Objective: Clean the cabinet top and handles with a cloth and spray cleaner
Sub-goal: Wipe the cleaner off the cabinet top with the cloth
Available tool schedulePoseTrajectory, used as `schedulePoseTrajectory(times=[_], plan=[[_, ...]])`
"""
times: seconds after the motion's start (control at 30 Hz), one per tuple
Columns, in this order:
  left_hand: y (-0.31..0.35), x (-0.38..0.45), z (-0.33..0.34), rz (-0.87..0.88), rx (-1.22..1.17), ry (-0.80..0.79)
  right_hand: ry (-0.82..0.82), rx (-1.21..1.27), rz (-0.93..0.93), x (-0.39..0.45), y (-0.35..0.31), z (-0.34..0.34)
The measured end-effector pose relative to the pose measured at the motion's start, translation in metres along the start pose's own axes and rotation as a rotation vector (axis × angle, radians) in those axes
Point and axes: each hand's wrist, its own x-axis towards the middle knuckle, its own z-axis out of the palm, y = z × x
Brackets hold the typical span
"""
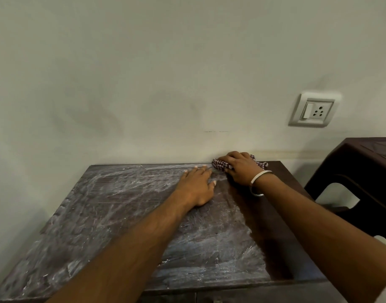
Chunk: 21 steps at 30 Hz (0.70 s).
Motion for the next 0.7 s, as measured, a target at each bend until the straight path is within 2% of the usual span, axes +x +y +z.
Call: schedulePoseTrajectory(times=[0.27, 0.53, 0.7], plan=[[-0.007, -0.008, -0.002, -0.002, -0.002, -0.003, -0.022, 0.003, 0.052, 0.007, -0.004, 0.004], [-0.01, -0.013, -0.004, -0.018, 0.005, -0.006, 0.016, -0.011, -0.051, -0.005, -0.012, 0.002], [-0.013, -0.017, -0.003, -0.028, 0.0, -0.006, -0.021, -0.018, 0.012, 0.0, -0.015, 0.001]])
